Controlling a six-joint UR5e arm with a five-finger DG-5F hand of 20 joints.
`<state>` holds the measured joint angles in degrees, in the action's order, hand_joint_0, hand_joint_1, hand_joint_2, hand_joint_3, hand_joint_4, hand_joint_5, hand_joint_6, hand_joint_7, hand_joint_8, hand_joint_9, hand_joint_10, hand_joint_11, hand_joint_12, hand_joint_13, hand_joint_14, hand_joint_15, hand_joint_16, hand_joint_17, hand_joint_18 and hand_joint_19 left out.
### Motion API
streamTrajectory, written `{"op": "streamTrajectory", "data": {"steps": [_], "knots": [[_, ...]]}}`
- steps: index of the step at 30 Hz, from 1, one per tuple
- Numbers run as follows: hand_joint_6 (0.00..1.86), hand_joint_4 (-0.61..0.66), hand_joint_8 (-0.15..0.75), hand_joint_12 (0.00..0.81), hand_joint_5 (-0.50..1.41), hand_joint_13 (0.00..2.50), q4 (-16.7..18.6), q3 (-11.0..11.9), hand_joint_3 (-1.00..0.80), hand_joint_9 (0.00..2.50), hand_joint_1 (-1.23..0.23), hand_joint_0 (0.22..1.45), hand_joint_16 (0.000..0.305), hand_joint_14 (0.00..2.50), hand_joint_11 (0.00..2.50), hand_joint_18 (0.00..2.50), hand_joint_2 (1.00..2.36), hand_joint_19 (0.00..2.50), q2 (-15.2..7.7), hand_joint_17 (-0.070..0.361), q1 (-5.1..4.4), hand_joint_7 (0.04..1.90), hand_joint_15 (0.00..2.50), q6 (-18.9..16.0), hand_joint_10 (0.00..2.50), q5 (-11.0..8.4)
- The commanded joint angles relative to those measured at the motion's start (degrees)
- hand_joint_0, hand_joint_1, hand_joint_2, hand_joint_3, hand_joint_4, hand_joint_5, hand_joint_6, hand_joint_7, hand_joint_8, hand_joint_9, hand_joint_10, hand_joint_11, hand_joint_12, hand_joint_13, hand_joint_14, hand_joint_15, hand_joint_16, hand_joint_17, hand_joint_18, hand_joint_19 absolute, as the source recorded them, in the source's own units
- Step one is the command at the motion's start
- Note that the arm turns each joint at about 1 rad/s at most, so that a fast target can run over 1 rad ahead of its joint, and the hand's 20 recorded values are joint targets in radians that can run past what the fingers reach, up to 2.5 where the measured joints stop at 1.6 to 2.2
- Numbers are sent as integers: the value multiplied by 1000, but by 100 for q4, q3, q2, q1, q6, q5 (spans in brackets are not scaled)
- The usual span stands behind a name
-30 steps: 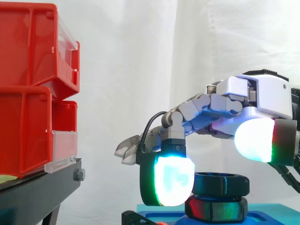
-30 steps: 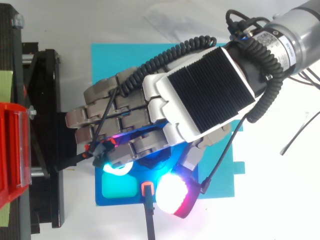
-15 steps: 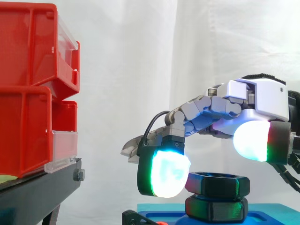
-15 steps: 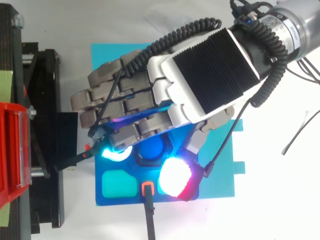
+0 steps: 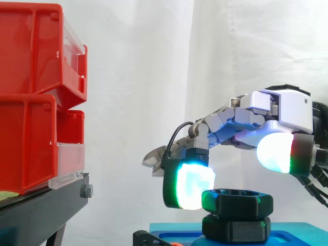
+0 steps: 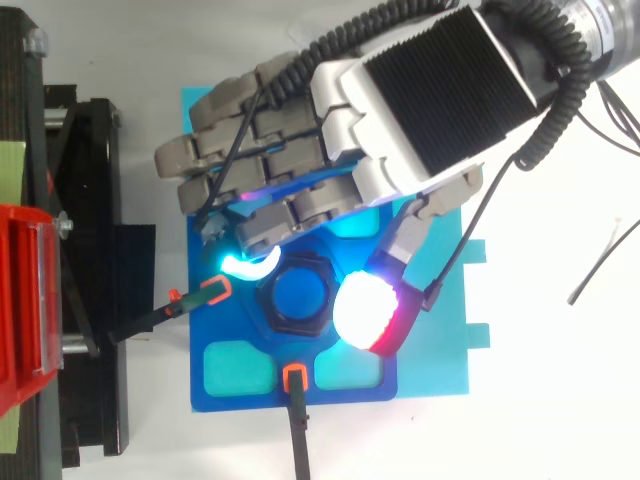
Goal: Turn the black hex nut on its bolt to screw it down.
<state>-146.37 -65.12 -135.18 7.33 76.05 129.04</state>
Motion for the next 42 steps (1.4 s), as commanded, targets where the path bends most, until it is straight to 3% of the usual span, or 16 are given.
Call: {"op": "streamTrajectory", "data": {"steps": [1, 8, 12, 16, 24, 30, 35, 42], "knots": [[732, 290, 349, 360, -52, 435, 91, 8, -500, 611, -288, 512, 55, 3, 228, 455, 1000, 457, 0, 123, 93, 884, 68, -64, 6, 121], [698, 307, 348, 361, -57, 447, 197, 70, -500, 619, -288, 513, 54, 3, 229, 457, 1000, 459, 0, 122, 128, 905, 73, -345, 8, 218], [658, 314, 353, 361, -64, 449, 74, 369, -500, 627, -289, 512, 55, 4, 237, 463, 1000, 455, 0, 123, 31, 939, 72, -372, 6, 279], [527, 327, 349, 366, -63, 448, -58, 509, -500, 618, -308, 505, 55, 3, 234, 467, 1000, 463, 0, 124, -100, 1112, 76, -363, 6, 156], [500, 372, 380, 417, -88, 437, -146, 500, -500, 581, -555, 488, 67, 2, 254, 482, 1000, 441, 0, 151, -364, 1058, 74, -328, 5, -186], [514, 407, 402, 444, -87, 444, -366, 500, -500, 569, -647, 507, 73, 4, 261, 504, 1016, 428, 0, 165, -540, 1033, 73, -205, 5, -389], [534, 411, 398, 444, -94, 429, -392, 369, -500, 547, -631, 486, 74, 2, 263, 498, 1000, 439, 0, 165, -645, 1000, 76, 42, 5, -503], [530, 403, 389, 432, -95, 424, -331, 351, -500, 547, -522, 421, 70, 2, 271, 481, 1000, 443, 0, 158, -681, 1011, 77, 50, 5, -512]]}}
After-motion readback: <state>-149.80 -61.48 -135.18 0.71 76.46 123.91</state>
